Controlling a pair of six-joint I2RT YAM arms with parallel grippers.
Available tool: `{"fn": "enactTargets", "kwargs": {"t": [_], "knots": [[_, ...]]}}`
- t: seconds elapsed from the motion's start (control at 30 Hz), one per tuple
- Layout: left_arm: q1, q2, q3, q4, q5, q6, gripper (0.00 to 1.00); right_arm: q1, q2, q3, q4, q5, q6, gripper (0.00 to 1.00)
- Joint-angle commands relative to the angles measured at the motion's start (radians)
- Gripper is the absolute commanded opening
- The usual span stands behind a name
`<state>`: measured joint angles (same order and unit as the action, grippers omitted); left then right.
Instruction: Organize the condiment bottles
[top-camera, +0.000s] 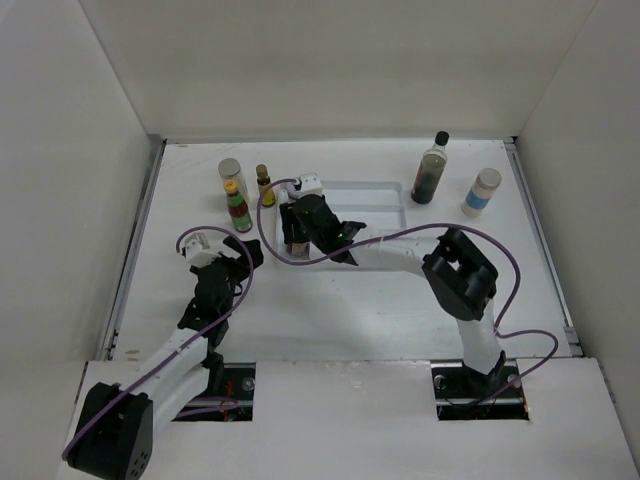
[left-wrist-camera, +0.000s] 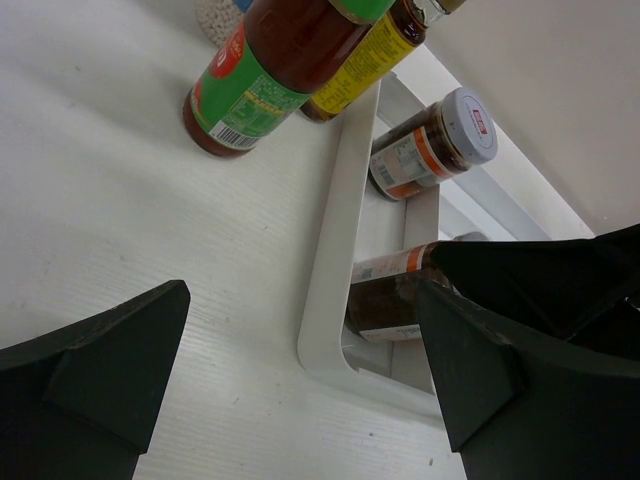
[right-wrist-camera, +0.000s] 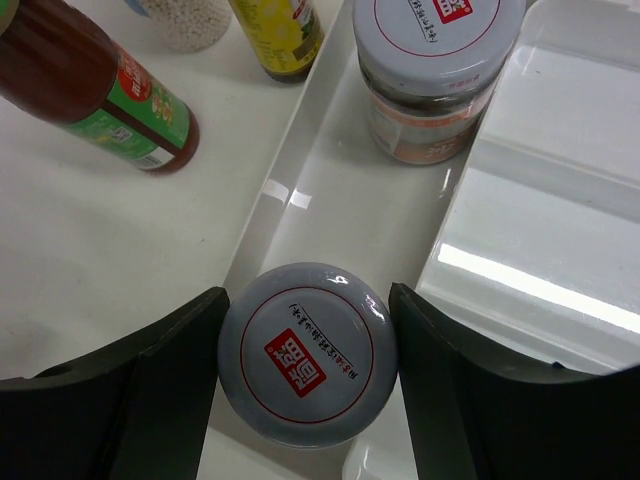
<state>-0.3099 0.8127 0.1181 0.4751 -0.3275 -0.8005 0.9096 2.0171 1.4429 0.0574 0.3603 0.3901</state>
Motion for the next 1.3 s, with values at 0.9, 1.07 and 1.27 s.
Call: {"fn": "enactTargets", "kwargs": {"t": [0.9,1.07,1.27], "knots": [[-0.001,0.025,0.005,0.045,0.007,-0.008,1.0,-0.59,-0.483,-0.084,0.033,0.226,-0.31,0.82],[-0.002,0.025,0.005,0.046,0.001,-0.006,1.0,-0.646,-0.419,-0.046,0.022,0.14,-0.303,0.86],[-0.004,0.017,0.002,0.046,0.002,-0.008,1.0,-0.689,-0.324,0.01,0.036,0.063,-0.295,0.8]]}}
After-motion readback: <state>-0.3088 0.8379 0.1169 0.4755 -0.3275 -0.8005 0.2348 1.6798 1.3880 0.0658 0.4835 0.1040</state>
